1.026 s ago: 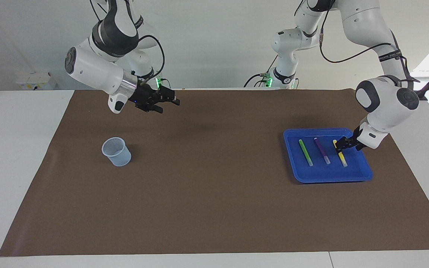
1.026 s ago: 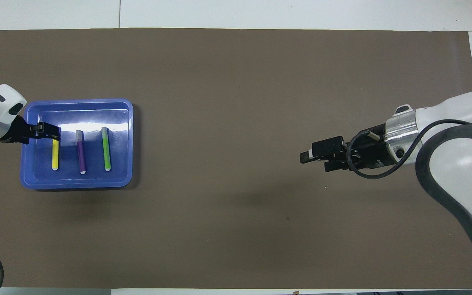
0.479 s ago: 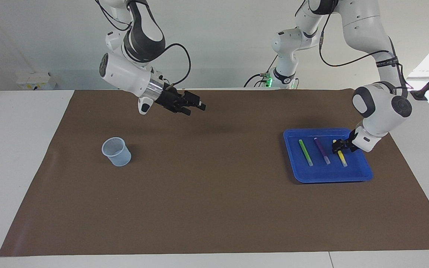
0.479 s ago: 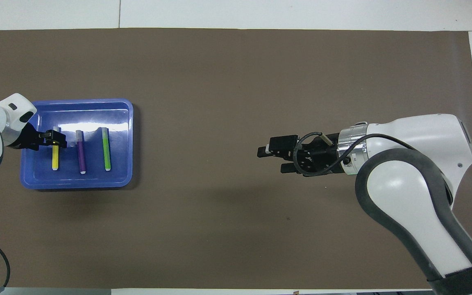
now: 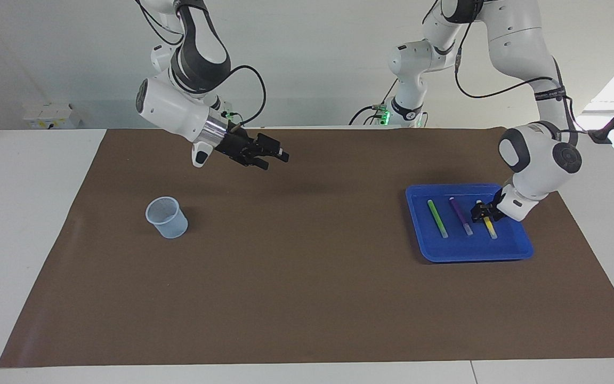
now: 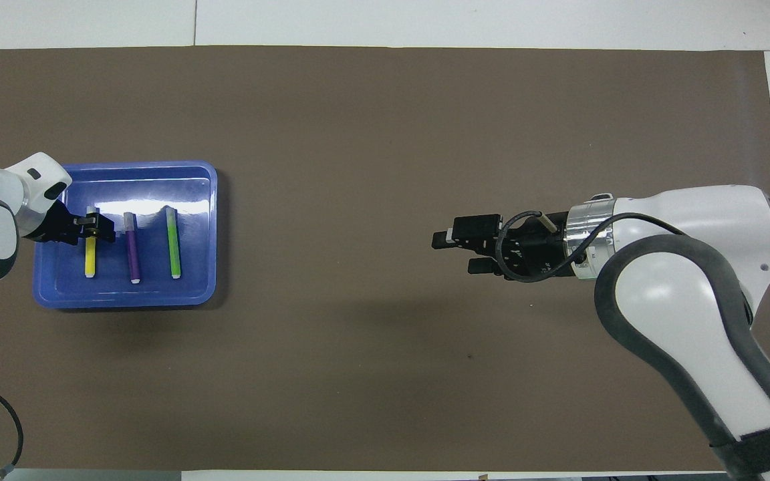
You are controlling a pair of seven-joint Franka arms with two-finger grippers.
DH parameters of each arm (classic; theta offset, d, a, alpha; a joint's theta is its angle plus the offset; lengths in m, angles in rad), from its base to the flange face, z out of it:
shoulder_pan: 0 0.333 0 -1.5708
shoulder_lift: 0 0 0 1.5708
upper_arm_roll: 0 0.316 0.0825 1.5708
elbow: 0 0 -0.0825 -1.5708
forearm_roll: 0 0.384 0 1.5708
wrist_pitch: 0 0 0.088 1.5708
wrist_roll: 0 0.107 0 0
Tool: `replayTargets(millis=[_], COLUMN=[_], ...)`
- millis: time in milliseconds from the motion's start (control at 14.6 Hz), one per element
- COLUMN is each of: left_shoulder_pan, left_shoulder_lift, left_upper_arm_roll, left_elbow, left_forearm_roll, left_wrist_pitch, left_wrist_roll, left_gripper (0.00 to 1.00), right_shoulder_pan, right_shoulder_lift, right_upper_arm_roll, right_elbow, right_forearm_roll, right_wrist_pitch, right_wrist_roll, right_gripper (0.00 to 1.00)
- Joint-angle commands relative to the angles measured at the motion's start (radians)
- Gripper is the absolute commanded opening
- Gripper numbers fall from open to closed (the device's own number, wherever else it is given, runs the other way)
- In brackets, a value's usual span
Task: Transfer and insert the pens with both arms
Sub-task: 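Lower the left gripper onto the yellow pen while the right gripper advances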
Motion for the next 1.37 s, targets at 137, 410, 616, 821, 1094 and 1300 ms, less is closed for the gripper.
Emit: replayTargets(millis=[137,410,616,821,1094,1300], left_shoulder_pan=[0.001,0.0,0.0,0.0,-0.066,-0.181], left_shoulder_lift=[0.008,0.01,0.011,0.013,0.005,-0.033], left_upper_arm_roll=[0.008,0.008,0.008,0.007,0.005,0.004], left_elbow=[-0.014,-0.014,-0.011,0.013,0.263,0.361], left_forearm_roll=[0.006,0.006,0.006,0.004,-0.008,-0.077], left_wrist_pitch=[0.045,0.051,0.049,0.019,-0.355,-0.536], left_wrist_roll=[0.015,0.014,0.014,0.012,-0.102,-0.479], left_gripper=[0.57,0.0,0.0,0.0,0.0,0.0], right_shoulder_pan=[0.059,0.07,0.073,0.076,0.076,0.076], right_shoulder_lift=[-0.007,-0.003,-0.003,-0.003,-0.003,-0.003], right_upper_arm_roll=[0.007,0.007,0.007,0.007,0.007,0.007], right_elbow=[-0.012,-0.012,-0.012,-0.012,-0.012,-0.011], right_forearm_roll=[0.028,0.028,0.028,0.028,0.028,0.028], right_wrist_pitch=[0.034,0.071,0.074,0.074,0.074,0.074], right_wrist_roll=[-0.029,-0.026,-0.026,-0.024,-0.023,-0.023], right_gripper=[1.0,1.0,1.0,1.0,1.0,1.0])
